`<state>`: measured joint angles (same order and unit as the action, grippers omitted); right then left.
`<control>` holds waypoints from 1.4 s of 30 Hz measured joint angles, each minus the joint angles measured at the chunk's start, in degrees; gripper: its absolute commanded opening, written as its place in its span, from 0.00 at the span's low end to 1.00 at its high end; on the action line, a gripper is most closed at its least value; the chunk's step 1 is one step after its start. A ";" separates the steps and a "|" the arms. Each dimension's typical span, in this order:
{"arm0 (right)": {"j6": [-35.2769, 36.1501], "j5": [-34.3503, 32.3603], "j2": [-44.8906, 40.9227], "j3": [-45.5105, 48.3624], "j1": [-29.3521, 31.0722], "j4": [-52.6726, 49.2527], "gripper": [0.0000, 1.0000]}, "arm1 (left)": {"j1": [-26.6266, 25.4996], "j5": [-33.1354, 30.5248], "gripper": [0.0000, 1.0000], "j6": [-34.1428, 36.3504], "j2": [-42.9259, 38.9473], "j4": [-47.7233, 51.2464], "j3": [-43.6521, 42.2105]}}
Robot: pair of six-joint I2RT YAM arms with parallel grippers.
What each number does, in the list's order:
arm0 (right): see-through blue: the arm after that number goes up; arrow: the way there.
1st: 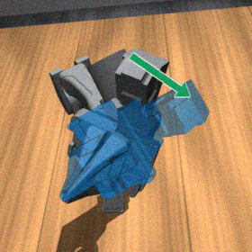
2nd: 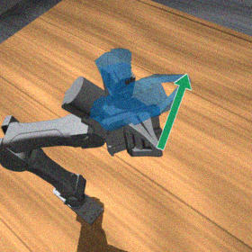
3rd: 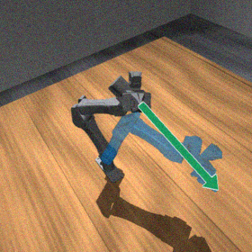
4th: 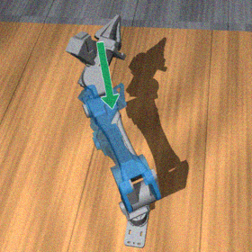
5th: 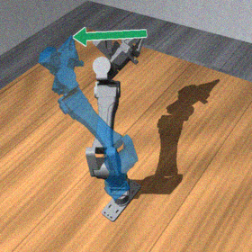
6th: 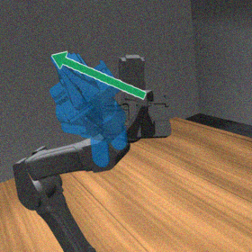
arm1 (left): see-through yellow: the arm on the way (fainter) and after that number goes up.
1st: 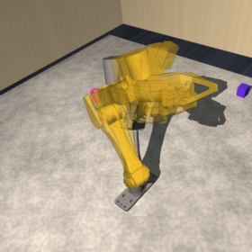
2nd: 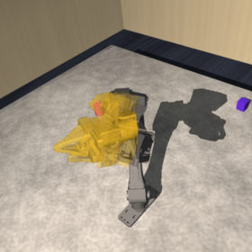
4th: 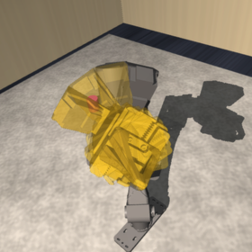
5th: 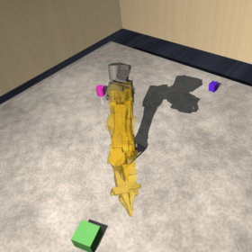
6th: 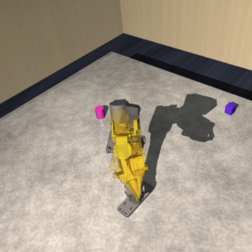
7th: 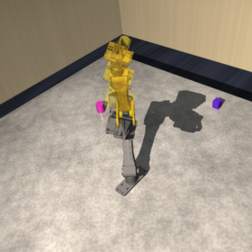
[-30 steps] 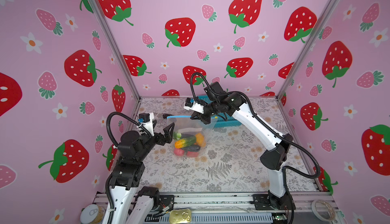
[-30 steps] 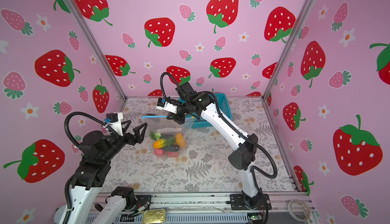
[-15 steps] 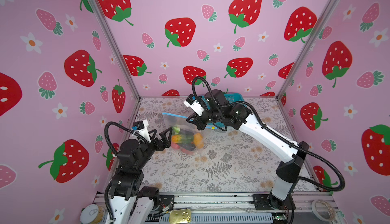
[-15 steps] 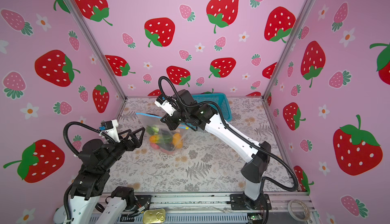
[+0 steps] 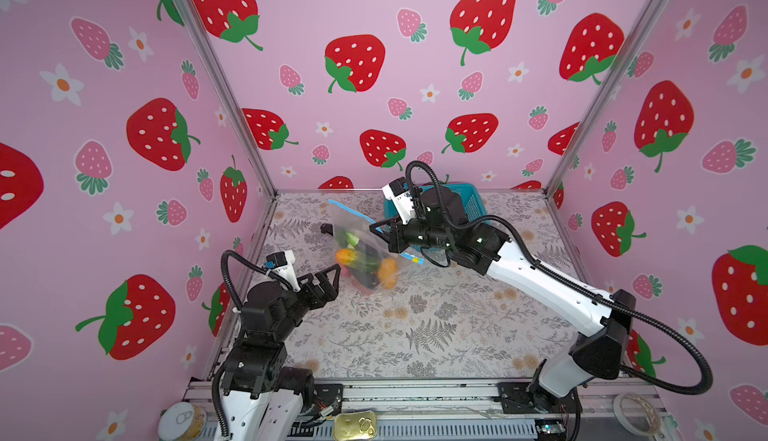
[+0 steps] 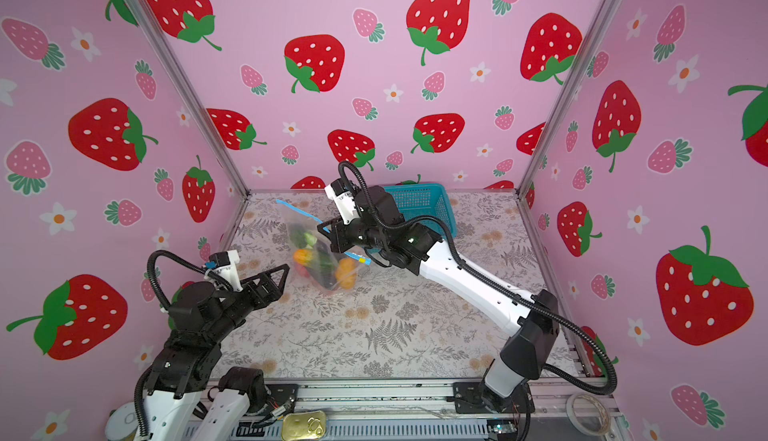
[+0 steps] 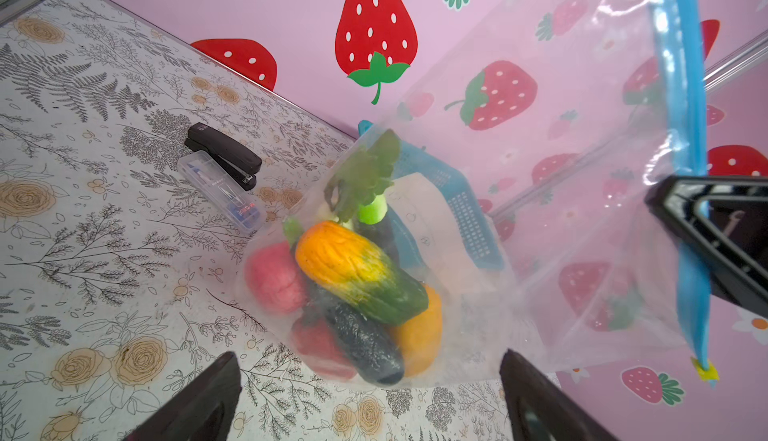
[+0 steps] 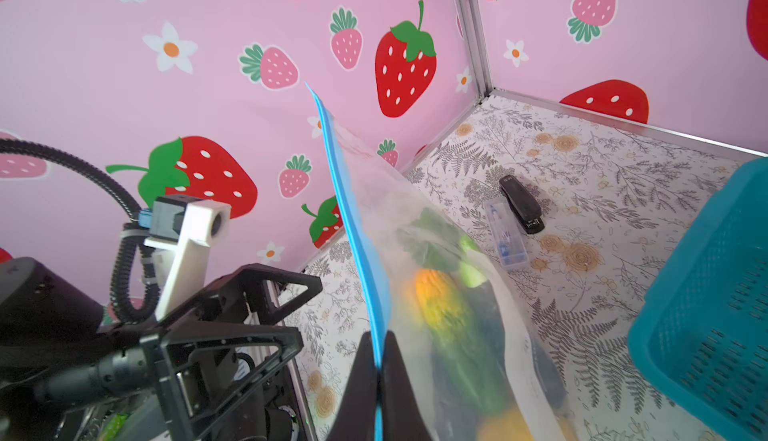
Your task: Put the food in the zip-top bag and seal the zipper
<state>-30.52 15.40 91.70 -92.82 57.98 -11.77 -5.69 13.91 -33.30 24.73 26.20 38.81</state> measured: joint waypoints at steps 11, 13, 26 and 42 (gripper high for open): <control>-15.93 -2.12 -3.76 11.23 0.28 13.68 0.00 | 0.00 -1.46 0.98 0.13 0.55 1.16 -0.79; -19.34 -2.54 -3.76 11.47 0.59 14.56 0.00 | 0.00 -1.55 0.98 0.26 1.18 1.09 -0.79; -38.16 -7.50 -4.70 21.29 6.36 23.06 0.00 | 0.00 -3.89 0.98 1.60 5.99 1.11 -0.79; -55.23 -27.04 -0.11 15.56 16.85 22.18 0.00 | -0.09 -7.52 0.97 0.15 5.33 2.29 -1.62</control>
<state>-85.76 -11.64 91.59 -77.25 74.83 10.41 -5.78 6.39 -33.15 30.06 28.49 37.19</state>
